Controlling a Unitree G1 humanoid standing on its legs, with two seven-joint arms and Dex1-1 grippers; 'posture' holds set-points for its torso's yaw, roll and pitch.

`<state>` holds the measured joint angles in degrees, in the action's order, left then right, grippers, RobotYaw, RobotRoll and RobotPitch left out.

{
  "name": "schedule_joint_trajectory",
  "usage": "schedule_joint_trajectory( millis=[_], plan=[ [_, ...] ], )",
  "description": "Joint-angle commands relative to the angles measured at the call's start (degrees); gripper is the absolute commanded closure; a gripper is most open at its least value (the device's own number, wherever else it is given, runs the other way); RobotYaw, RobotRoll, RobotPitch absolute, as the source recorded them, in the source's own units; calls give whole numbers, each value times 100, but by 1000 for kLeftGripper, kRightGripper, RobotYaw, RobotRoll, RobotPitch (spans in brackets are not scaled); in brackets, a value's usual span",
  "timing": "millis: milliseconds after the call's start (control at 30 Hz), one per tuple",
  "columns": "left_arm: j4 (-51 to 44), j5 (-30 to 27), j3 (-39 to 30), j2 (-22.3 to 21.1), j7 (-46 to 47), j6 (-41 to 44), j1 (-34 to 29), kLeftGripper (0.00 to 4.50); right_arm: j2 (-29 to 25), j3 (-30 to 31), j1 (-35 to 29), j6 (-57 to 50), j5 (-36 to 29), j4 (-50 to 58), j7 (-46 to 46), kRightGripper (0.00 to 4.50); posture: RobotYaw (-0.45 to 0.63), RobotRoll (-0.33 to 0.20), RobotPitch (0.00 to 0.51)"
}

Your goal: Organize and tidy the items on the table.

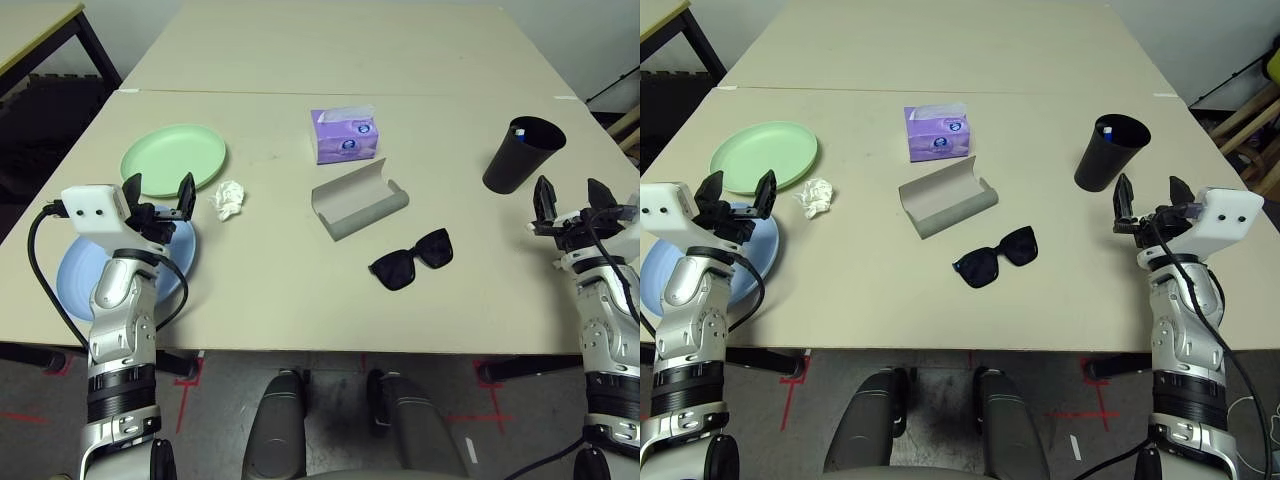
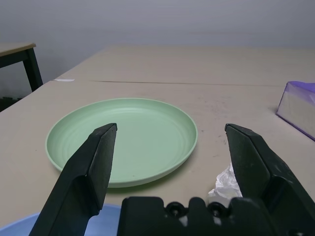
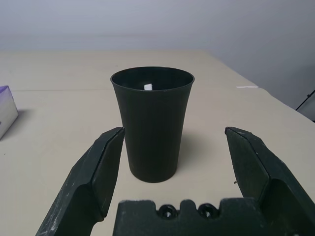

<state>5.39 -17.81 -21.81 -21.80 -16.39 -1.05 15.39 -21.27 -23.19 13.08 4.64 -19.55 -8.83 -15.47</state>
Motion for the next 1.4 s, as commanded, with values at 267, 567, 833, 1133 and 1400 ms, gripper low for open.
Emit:
schedule_joint_trajectory(
  millis=[267,567,833,1133,1400],
  plan=[
    [-96,7,30,-18,-9,38,-129,0,-473,288,142,-167,-166,-196,-1156,22,144,0,152],
    [-194,-8,26,-34,-10,104,-187,0,-723,710,113,-216,-426,-161,-2636,22,152,0,156],
    [-334,-33,-7,-114,-47,221,-290,0,-931,1376,278,196,-403,-301,-4235,22,163,0,167],
    [-401,-16,54,-107,-54,263,-349,0,-1240,1750,453,173,-465,-233,-5351,22,166,0,170],
    [-417,-12,80,-108,-92,277,-383,0,-1367,1896,413,798,-313,-515,-6033,22,168,0,173]
  ],
)
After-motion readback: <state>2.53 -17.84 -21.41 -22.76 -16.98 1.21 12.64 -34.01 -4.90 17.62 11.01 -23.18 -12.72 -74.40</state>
